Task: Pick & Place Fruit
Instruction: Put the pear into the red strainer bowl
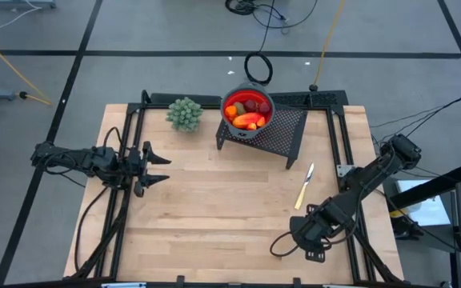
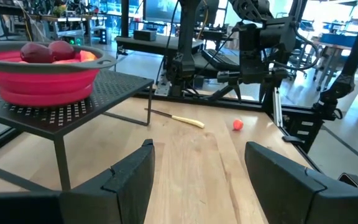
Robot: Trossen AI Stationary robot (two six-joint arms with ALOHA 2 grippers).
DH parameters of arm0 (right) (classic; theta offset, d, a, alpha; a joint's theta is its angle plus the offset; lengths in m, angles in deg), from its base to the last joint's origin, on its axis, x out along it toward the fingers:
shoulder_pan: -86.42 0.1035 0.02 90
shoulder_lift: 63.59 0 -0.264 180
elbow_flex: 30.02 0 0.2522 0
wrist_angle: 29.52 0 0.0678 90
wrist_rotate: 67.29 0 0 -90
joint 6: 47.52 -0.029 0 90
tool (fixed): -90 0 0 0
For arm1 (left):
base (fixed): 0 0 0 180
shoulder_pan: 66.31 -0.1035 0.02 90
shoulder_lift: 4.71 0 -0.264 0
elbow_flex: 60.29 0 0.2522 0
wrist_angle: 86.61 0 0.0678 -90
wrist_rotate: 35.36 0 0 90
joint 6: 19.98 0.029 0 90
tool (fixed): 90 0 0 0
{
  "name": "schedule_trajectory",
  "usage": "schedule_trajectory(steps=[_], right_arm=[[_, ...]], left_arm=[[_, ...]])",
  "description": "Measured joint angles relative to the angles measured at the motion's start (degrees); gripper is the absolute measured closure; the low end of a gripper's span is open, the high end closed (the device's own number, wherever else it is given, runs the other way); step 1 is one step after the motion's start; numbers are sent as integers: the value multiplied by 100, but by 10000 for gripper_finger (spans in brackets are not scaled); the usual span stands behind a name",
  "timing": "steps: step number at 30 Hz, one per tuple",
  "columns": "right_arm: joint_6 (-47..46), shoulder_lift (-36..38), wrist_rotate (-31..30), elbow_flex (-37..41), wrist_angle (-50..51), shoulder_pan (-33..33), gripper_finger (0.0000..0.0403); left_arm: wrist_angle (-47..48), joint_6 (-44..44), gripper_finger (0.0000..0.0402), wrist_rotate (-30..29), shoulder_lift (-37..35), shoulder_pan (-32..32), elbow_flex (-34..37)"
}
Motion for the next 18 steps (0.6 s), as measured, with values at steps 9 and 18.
schedule_trajectory(steps=[9, 18], right_arm=[[10, 0, -308, 2, 0, 4, 155], [-293, 2, -290, 461, -210, 4, 156]], left_arm=[[9, 2, 151, 0, 0, 0, 0], [44, 4, 151, 0, 2, -2, 0]])
